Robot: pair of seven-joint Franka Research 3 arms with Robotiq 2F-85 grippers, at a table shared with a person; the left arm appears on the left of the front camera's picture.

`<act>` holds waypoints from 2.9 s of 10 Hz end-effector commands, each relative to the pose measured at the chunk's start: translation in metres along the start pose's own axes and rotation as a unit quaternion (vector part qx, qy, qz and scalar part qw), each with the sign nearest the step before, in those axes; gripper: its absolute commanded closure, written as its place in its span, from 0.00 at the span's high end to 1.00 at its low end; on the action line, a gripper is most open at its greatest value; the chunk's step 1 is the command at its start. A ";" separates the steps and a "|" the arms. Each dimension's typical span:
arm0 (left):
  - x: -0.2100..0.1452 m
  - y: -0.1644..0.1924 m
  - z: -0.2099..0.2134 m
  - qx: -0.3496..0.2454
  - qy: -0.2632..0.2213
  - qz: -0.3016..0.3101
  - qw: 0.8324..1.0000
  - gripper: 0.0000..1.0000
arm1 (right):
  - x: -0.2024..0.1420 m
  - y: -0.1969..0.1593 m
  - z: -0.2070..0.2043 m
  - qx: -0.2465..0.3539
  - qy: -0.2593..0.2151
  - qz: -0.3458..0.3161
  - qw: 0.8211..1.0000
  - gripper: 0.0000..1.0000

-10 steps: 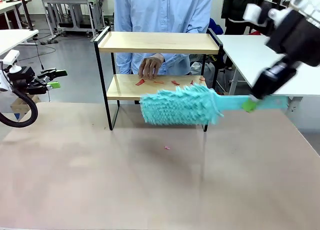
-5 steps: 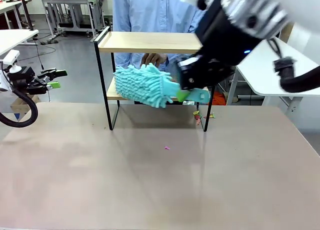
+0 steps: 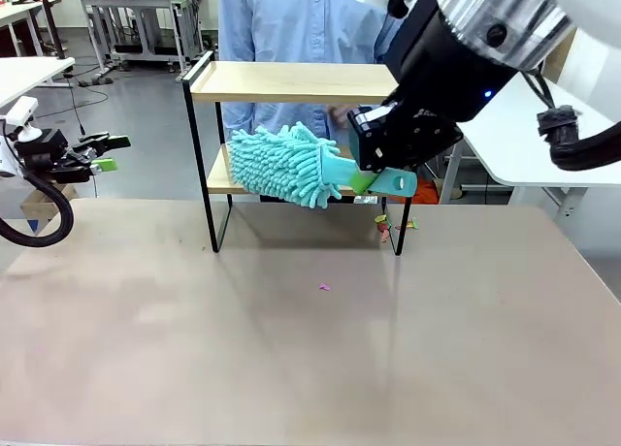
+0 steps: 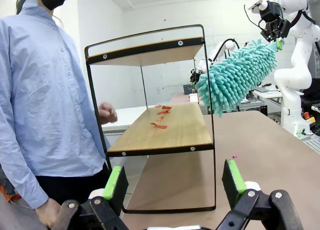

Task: Clean the shelf.
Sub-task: Clean the specific section of the Shelf indicated by the human with the Duster.

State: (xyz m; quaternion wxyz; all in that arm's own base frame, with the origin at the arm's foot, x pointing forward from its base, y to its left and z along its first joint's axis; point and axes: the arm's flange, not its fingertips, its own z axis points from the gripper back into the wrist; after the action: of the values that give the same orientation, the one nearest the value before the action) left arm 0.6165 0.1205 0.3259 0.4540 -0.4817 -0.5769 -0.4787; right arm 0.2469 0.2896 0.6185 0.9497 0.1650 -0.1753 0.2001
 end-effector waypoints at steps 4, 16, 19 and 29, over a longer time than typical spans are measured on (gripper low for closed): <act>0.002 -0.003 -0.001 -0.004 0.005 -0.007 1.000 1.00 | 0.049 0.045 -0.062 -0.039 -0.036 -0.068 0.996 0.13; 0.002 -0.003 -0.001 -0.004 0.005 -0.007 1.000 1.00 | 0.174 0.111 -0.222 -0.061 -0.159 -0.207 0.964 0.13; 0.002 -0.003 -0.001 -0.004 0.005 -0.007 1.000 1.00 | 0.170 0.112 -0.248 -0.057 -0.099 -0.213 0.970 0.13; 0.002 -0.003 -0.001 -0.004 0.005 -0.007 1.000 1.00 | 0.109 0.012 -0.217 -0.065 -0.072 -0.235 0.967 0.13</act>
State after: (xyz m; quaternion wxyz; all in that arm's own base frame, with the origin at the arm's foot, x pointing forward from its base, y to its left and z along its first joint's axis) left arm 0.6166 0.1206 0.3256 0.4541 -0.4817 -0.5768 -0.4785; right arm 0.4075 0.4604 0.4731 0.9616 0.1479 -0.2242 -0.0567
